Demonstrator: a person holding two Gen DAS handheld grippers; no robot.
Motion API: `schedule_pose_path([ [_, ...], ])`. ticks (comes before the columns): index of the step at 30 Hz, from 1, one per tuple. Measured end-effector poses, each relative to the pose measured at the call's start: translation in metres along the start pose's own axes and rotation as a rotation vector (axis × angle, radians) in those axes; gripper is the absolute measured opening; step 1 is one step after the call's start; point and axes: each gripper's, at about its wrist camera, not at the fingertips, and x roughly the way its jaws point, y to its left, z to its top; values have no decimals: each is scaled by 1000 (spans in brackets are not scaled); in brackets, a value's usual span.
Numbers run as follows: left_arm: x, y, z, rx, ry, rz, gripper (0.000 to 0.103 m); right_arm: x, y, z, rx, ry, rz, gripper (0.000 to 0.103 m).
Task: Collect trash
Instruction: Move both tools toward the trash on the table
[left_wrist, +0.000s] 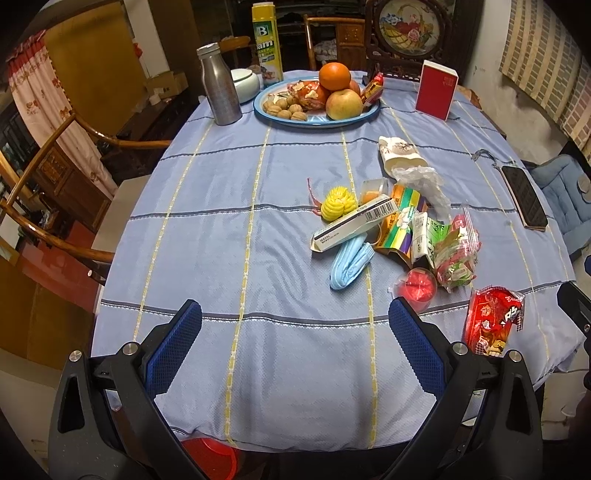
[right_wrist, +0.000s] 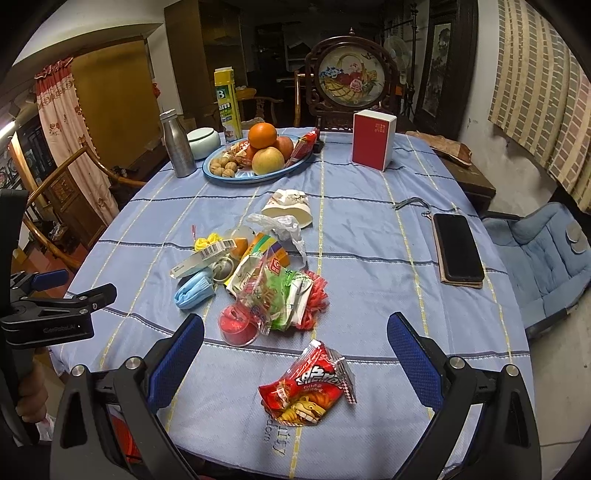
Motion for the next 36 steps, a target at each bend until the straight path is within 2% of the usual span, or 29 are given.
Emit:
schedule_pose_path([
  [7,1,-2,-2,-8,25,-1,97,0,-7,-3,18,22,7,98],
  [18,-3,-2,-5,-13,30,6,97,0,-10,-7,23,-4,20,98],
  [36,-4,3,-7,-25,36,10,97,2,-8,-8,35,7,30,98],
])
